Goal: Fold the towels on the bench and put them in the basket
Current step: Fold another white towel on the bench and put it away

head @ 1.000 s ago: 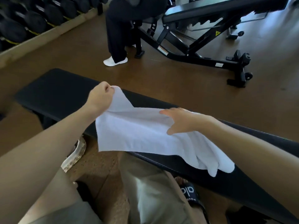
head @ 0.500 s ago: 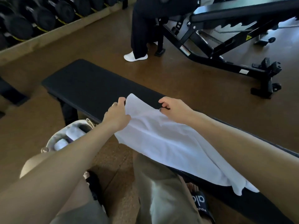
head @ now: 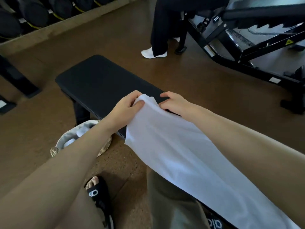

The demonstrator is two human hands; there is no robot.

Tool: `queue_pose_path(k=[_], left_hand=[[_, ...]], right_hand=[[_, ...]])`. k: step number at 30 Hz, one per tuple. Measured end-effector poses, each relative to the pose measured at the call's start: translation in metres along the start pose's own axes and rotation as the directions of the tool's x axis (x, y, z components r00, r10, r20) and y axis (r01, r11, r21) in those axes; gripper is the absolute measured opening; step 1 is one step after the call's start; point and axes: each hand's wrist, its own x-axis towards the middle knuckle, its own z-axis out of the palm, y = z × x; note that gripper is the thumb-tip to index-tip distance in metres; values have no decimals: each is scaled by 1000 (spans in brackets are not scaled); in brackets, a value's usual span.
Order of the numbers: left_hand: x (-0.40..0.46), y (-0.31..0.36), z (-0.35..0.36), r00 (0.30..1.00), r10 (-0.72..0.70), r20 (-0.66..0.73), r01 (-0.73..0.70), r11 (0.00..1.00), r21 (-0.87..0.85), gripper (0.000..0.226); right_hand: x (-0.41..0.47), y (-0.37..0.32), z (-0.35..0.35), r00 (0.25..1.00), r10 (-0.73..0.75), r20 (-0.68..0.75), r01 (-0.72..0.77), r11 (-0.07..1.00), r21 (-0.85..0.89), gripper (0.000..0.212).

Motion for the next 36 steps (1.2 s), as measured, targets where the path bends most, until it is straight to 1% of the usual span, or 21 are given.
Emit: queue_pose_path(k=[2, 4, 6, 8, 10, 12, 13, 14, 16, 18, 20, 22, 24, 26, 29, 31, 34, 36], left_hand=[[6, -2, -8, 1000, 9, -3, -9, 1000, -18, 14], [12, -6, -17, 1000, 5, 23, -4, 999, -40, 13], [16, -10, -23, 998, 18, 52, -14, 997, -70, 14], [21, -13, -25, 997, 19, 75, -12, 996, -87, 14], [26, -18, -24, 997, -19, 75, 21, 999, -31, 13], [30, -29, -23, 998, -59, 31, 55, 992, 112, 12], [32, -35, -23, 997, -74, 0, 72, 981, 182, 11], [33, -40, -23, 995, -90, -32, 95, 970, 224, 10], [34, -47, -24, 987, -145, -72, 158, 960, 232, 17], [35, -51, -26, 974, -222, -40, 226, 947, 230, 30], [33, -53, -28, 961, -273, 39, 251, 925, 284, 36], [32, -57, -30, 948, -306, 90, 261, 906, 334, 30], [32, -61, -31, 942, -322, 90, 271, 893, 359, 22], [32, -65, -34, 949, -314, 41, 272, 876, 399, 16], [34, -73, -41, 956, -284, -70, 283, 839, 464, 9], [35, -79, -45, 953, -274, -132, 303, 815, 493, 8], [35, -88, -52, 945, -263, -196, 328, 768, 550, 11], [34, -91, -54, 940, -244, -240, 340, 740, 581, 14]], right_hand=[[6, -5, -3, 994, 68, 82, -68, 998, -3, 63], [12, -13, -5, 978, 105, 178, -100, 994, -35, 55], [16, -20, -5, 957, 102, 271, -88, 994, -64, 40], [22, -22, -3, 949, 82, 303, -48, 992, -120, 26], [30, -20, -5, 970, 52, 238, -17, 989, -145, 18], [40, -21, -11, 994, -9, 112, 25, 990, -141, 13], [45, -22, -16, 998, -55, 43, 62, 982, -179, 14], [50, -24, -22, 994, -112, -16, 104, 962, -252, 17], [62, -30, -28, 972, -222, -82, 171, 899, -403, 17], [75, -33, -29, 940, -314, -130, 216, 847, -487, 17], [88, -31, -27, 913, -366, -181, 218, 812, -541, 17], [97, -27, -25, 902, -380, -205, 206, 797, -567, 19], [106, -20, -24, 902, -373, -218, 184, 788, -587, 22], [113, -12, -22, 905, -356, -231, 159, 790, -593, 27], [122, -6, -16, 915, -322, -242, 115, 785, -609, 35], [126, -7, -10, 915, -330, -231, 100, 741, -664, 35], [132, -14, -1, 891, -400, -214, 115, 656, -746, 31], [136, -22, 3, 883, -417, -217, 108, 630, -769, 29]])
